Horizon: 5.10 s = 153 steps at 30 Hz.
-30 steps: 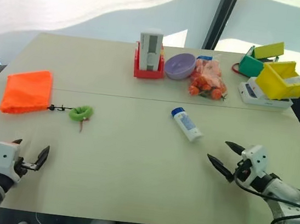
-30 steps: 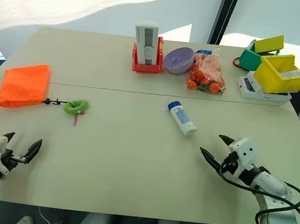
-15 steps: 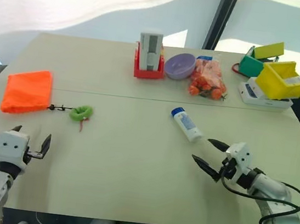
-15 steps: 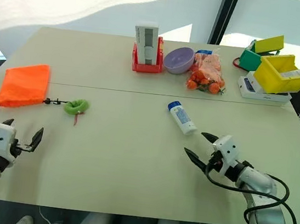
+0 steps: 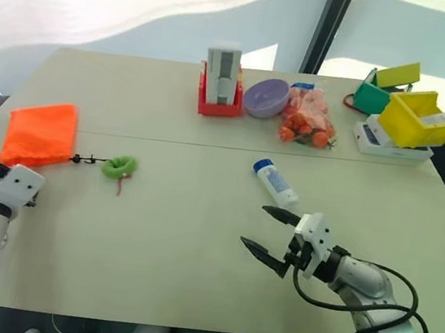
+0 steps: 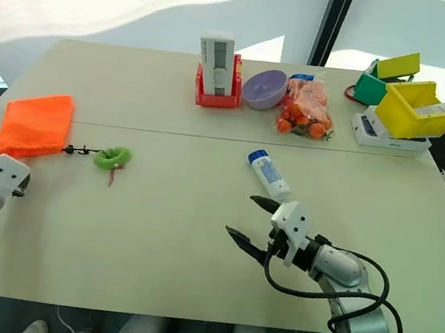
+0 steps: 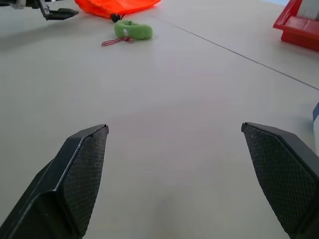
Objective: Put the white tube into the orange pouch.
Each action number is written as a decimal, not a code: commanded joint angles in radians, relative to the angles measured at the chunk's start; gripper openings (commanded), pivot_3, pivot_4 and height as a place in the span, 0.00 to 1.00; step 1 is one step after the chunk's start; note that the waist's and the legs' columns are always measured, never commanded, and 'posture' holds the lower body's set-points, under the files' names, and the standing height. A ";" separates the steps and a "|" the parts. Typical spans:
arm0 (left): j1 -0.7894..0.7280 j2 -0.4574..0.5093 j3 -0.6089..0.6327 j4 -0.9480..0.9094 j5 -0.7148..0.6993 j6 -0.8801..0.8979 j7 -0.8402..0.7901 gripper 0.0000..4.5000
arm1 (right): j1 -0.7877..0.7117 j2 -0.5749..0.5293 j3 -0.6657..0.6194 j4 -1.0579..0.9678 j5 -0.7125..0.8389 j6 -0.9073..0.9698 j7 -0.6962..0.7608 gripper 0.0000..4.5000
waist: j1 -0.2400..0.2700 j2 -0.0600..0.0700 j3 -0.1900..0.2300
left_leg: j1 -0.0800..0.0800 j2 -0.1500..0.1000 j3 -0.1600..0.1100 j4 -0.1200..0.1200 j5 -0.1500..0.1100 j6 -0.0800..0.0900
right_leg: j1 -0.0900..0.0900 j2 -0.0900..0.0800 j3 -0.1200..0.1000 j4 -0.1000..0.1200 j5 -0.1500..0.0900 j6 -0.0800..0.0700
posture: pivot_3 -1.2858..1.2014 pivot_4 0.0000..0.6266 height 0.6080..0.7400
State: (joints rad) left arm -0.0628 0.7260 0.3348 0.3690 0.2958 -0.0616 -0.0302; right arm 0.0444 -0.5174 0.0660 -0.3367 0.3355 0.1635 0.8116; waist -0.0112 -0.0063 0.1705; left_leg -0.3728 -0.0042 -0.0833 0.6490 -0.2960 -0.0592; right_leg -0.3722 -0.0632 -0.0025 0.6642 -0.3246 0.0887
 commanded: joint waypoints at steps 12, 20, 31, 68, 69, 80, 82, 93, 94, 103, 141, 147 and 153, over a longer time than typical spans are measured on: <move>-0.396 0.115 -0.174 0.632 0.035 -0.136 0.111 1.00 | 0.054 0.037 0.025 0.012 -0.027 -0.080 -0.012 0.99 | -0.002 -0.003 -0.001 | 0.000 -0.002 0.001 0.000 0.001 -0.001 | -0.001 0.002 0.000 0.003 0.000 0.000 | 0.52 0.24 1.00; -0.477 0.115 -0.196 0.756 -0.001 -0.191 0.123 0.61 | 0.069 0.037 0.022 0.016 -0.036 -0.098 -0.018 1.00 | -0.003 -0.003 -0.001 | 0.001 -0.002 0.001 0.001 0.001 -0.002 | -0.002 0.002 0.000 0.005 0.000 0.000 | 0.52 0.24 1.00; -0.422 0.069 -0.161 0.646 -0.139 -0.281 -0.012 0.02 | 0.088 0.029 0.012 -0.002 -0.036 -0.098 -0.035 1.00 | 0.001 -0.004 -0.002 | 0.001 -0.002 0.001 0.002 0.003 -0.004 | -0.001 0.001 0.000 0.006 0.000 0.001 | 0.52 0.24 1.00; -0.375 -0.368 -0.269 -1.025 -0.754 1.030 -0.377 0.02 | -0.027 0.033 -0.014 0.025 -0.026 -0.007 -0.079 1.00 | -0.007 -0.006 -0.001 | 0.001 0.000 0.000 0.004 0.004 -0.006 | 0.000 0.005 0.002 0.006 0.001 0.001 | 0.52 0.24 1.00; -0.363 -0.355 -0.258 -1.026 -0.765 1.032 -0.380 0.02 | -0.027 0.034 -0.016 0.025 -0.024 -0.003 -0.082 1.00 | -0.006 -0.005 -0.001 | 0.001 0.000 0.000 0.003 0.005 -0.006 | -0.001 0.005 0.002 0.006 0.001 0.001 | 0.52 0.24 1.00; 0.008 -0.150 -0.145 -1.032 -0.815 0.917 -0.559 0.02 | -0.134 0.015 -0.119 0.134 -0.005 0.102 -0.147 1.00 | 0.001 -0.005 0.000 | 0.001 -0.001 0.000 0.004 0.005 -0.007 | 0.001 0.002 0.003 0.004 0.001 0.000 | 0.52 0.24 1.00; 0.043 -0.143 -0.156 -1.010 -0.794 0.870 -0.559 0.02 | -0.162 0.019 -0.133 0.169 -0.014 0.108 -0.170 1.00 | -0.001 -0.005 0.001 | 0.001 -0.001 0.001 0.003 0.005 -0.007 | 0.001 0.001 0.004 0.003 0.001 0.000 | 0.52 0.24 1.00; 0.083 -0.245 -0.208 -0.893 -0.731 0.677 -0.514 0.02 | -0.267 0.059 -0.136 0.334 -0.039 0.140 -0.214 1.00 | -0.003 -0.004 0.001 | 0.000 0.000 0.001 0.001 0.005 -0.006 | -0.001 0.002 0.004 0.003 0.001 0.000 | 0.52 0.24 1.00; 0.080 -0.262 -0.209 -0.884 -0.725 0.663 -0.501 0.02 | -0.270 0.066 -0.140 0.344 -0.034 0.147 -0.216 1.00 | -0.002 -0.004 0.001 | 0.000 0.000 0.001 0.001 0.005 -0.006 | -0.001 0.002 0.004 0.003 0.001 0.000 | 0.52 0.24 1.00; 0.087 -0.300 -0.231 -0.872 -0.712 0.628 -0.479 0.00 | -0.253 0.088 -0.148 0.331 -0.018 0.161 -0.210 0.80 | -0.002 -0.004 0.001 | 0.000 0.000 0.001 0.001 0.005 -0.006 | -0.001 0.002 0.004 0.003 0.001 0.000 | 0.52 0.24 1.00; 0.036 -0.293 -0.175 -0.817 -0.885 0.733 -0.469 0.00 | -0.011 -0.026 -0.184 -0.051 0.175 0.198 -0.055 0.42 | 0.000 -0.004 0.001 | 0.000 0.000 0.000 0.001 0.005 -0.006 | 0.000 0.002 0.003 0.002 0.001 0.000 | 0.52 0.24 1.00; 0.025 -0.315 -0.143 -0.797 -0.946 0.748 -0.478 0.00 | 0.029 -0.089 -0.223 -0.227 0.428 0.396 -0.012 0.42 | 0.000 -0.003 0.002 | 0.000 0.000 0.000 0.000 0.005 -0.006 | 0.000 0.002 0.004 0.002 0.001 0.000 | 0.52 0.24 1.00; 0.016 -0.305 -0.141 -0.781 -0.961 0.746 -0.487 0.00 | 0.067 -0.138 -0.149 -0.322 0.439 0.451 0.004 0.42 | 0.000 -0.003 0.002 | 0.000 0.000 0.000 0.000 0.005 -0.006 | 0.000 0.002 0.003 0.002 0.001 0.000 | 0.52 0.24 1.00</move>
State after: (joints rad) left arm -0.0411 0.4120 0.1786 -0.3994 -0.6460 0.6916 -0.5074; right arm 0.1129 -0.6505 -0.0929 -0.6109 0.7678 0.6207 0.8043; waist -0.0113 -0.0097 0.1726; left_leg -0.3730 -0.0042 -0.0834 0.6495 -0.2911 -0.0655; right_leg -0.3723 -0.0608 0.0005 0.6658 -0.3236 0.0885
